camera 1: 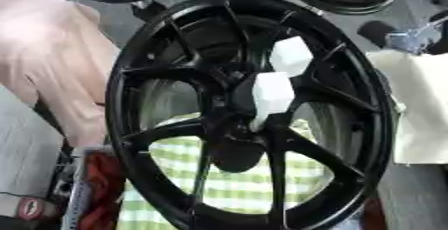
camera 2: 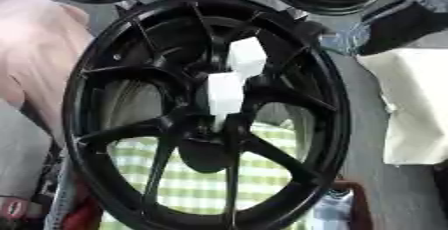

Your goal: Pull the pin out of the wheel hub.

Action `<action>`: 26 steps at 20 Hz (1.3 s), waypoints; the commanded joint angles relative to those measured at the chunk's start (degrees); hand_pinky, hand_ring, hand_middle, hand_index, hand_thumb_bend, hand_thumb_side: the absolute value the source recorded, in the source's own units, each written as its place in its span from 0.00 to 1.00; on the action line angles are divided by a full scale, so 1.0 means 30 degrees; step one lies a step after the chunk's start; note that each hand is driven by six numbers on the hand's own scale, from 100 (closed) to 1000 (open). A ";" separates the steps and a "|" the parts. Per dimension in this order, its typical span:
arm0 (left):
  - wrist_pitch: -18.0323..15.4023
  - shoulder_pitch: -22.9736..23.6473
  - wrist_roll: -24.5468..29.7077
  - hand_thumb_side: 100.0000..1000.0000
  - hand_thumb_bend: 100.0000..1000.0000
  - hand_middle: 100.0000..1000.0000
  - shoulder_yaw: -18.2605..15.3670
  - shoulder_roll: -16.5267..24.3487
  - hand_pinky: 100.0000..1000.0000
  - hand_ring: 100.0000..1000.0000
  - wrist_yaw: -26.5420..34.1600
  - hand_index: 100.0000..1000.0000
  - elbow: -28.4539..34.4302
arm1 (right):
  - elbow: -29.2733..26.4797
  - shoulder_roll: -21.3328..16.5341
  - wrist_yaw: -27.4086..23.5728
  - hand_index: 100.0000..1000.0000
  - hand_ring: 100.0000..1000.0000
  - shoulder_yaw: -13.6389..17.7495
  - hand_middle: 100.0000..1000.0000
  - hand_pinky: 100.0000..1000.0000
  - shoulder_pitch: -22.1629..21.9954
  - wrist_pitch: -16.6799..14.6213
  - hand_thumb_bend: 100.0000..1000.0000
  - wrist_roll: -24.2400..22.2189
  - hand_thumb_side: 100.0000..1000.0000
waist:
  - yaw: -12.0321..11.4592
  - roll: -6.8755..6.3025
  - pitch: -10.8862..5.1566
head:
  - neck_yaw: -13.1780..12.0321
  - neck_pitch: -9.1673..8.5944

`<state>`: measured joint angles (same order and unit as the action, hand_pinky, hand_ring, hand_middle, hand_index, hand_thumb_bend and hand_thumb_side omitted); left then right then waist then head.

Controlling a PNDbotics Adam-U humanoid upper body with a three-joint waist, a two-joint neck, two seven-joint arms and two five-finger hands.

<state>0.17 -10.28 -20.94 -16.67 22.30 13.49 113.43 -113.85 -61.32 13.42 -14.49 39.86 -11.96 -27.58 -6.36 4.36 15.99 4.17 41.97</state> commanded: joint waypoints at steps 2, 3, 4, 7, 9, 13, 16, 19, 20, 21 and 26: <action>0.0029 -0.0047 0.0145 0.75 0.12 0.66 0.0060 0.0689 0.79 0.60 -0.0151 0.83 0.0388 | -0.0249 -0.0849 -0.1227 0.77 0.82 -0.0854 0.77 0.90 0.1461 0.0516 0.30 -0.2089 0.34 | -0.0035 0.0014 -0.0470 | 0.0115 -0.0079; 0.0041 -0.0034 0.0161 0.75 0.12 0.66 0.0070 0.0714 0.79 0.60 -0.0155 0.83 0.0388 | -0.0249 -0.0802 -0.1411 0.77 0.82 -0.1119 0.77 0.90 0.1838 0.0673 0.31 -0.2553 0.33 | -0.0039 0.0040 -0.0484 | 0.0126 -0.0063; 0.0048 -0.0025 0.0169 0.75 0.12 0.66 0.0075 0.0737 0.79 0.60 -0.0160 0.83 0.0388 | -0.0249 -0.0752 -0.1557 0.77 0.83 -0.1381 0.77 0.90 0.2184 0.0830 0.31 -0.2978 0.33 | -0.0045 0.0068 -0.0497 | 0.0139 -0.0036; 0.0070 0.0003 0.0187 0.76 0.12 0.66 0.0095 0.0786 0.79 0.60 -0.0167 0.83 0.0388 | -0.0222 -0.0454 -0.1866 0.78 0.83 -0.2203 0.77 0.90 0.3257 0.1493 0.33 -0.4104 0.32 | -0.0031 0.0140 -0.0515 | 0.0183 0.0071; 0.0091 0.0005 0.0214 0.76 0.12 0.66 0.0121 0.0809 0.79 0.60 -0.0169 0.83 0.0388 | 0.0123 -0.0093 -0.2062 0.78 0.83 -0.2860 0.77 0.89 0.4007 0.1939 0.34 -0.4733 0.31 | -0.0024 0.0172 -0.0519 | 0.0227 0.0144; 0.0094 -0.0006 0.0250 0.76 0.12 0.66 0.0144 0.0837 0.79 0.60 -0.0167 0.83 0.0388 | 0.1562 0.0943 -0.2254 0.79 0.83 -0.4045 0.77 0.89 0.5464 0.2340 0.36 -0.5503 0.29 | -0.0031 0.0164 -0.0502 | 0.0260 0.0266; 0.0093 0.0008 0.0243 0.76 0.12 0.66 0.0128 0.0817 0.79 0.60 -0.0167 0.83 0.0388 | 0.2641 0.1591 -0.2235 0.79 0.83 -0.4648 0.77 0.89 0.6121 0.2369 0.37 -0.5651 0.28 | -0.0043 0.0126 -0.0469 | 0.0284 0.0332; 0.0093 -0.0024 0.0256 0.76 0.12 0.66 0.0151 0.0785 0.79 0.60 -0.0133 0.83 0.0388 | 0.3681 0.2305 -0.2227 0.79 0.83 -0.5242 0.77 0.89 0.6712 0.2369 0.37 -0.5722 0.28 | -0.0062 0.0084 -0.0451 | 0.0315 0.0399; 0.0098 -0.0044 0.0273 0.76 0.12 0.66 0.0166 0.0773 0.79 0.60 -0.0122 0.83 0.0388 | 0.4025 0.2532 -0.2232 0.79 0.83 -0.5402 0.77 0.89 0.6882 0.2399 0.37 -0.5695 0.28 | -0.0071 0.0070 -0.0448 | 0.0326 0.0424; 0.0103 -0.0060 0.0288 0.76 0.12 0.66 0.0177 0.0763 0.79 0.60 -0.0112 0.83 0.0388 | 0.4354 0.2742 -0.2207 0.80 0.83 -0.5537 0.77 0.89 0.7037 0.2427 0.37 -0.5650 0.27 | -0.0082 0.0056 -0.0444 | 0.0340 0.0437; 0.0105 -0.0071 0.0303 0.76 0.12 0.66 0.0170 0.0721 0.79 0.60 -0.0093 0.83 0.0388 | 0.5960 0.3593 -0.1841 0.81 0.83 -0.6047 0.77 0.89 0.7489 0.2494 0.38 -0.5398 0.26 | -0.0145 0.0044 -0.0413 | 0.0463 0.0492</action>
<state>0.51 -10.10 -20.22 -16.09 22.83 13.14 113.43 -96.98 -50.10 7.53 -32.96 61.17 -4.57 -44.17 -6.76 4.90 15.73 5.27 43.23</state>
